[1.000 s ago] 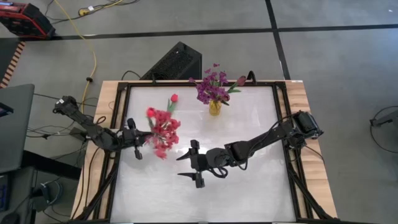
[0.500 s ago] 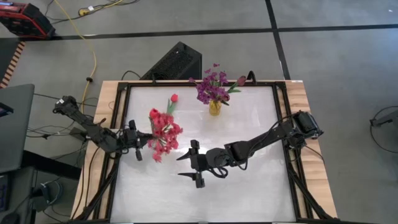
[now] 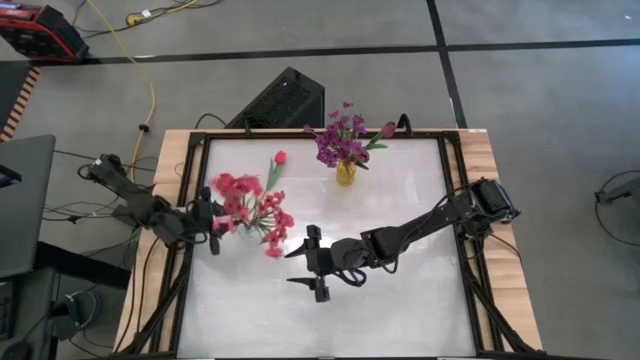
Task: Sort flowers into vase by color
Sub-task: Put the bottom pink tulip into the transparent vase
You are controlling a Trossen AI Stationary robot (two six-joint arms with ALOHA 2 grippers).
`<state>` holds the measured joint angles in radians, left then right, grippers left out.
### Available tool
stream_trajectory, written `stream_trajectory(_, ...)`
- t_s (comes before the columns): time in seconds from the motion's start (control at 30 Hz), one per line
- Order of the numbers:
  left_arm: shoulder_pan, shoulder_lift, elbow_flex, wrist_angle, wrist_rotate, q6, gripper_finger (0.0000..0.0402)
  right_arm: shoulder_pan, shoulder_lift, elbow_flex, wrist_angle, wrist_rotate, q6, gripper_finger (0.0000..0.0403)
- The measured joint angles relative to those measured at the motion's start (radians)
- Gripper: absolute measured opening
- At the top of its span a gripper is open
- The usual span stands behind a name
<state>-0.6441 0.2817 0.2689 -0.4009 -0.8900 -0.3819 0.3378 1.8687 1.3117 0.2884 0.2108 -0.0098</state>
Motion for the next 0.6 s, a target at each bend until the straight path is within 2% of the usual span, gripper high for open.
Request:
stream_trajectory(0.2,0.000,0.000,0.035,-0.090,0.149,-0.100,0.0133,0.000,0.000,0.000,-0.005,0.000,-0.019,0.0292)
stream_trajectory(0.43,0.013,0.000,0.035,-0.116,0.142,-0.150,0.0133,0.000,0.000,0.000,-0.004,0.000,-0.020,0.0292)
stream_trajectory(0.6,0.070,0.000,0.035,-0.149,0.208,-0.209,0.0133,0.000,0.000,0.000,-0.004,0.000,-0.018,0.0292)
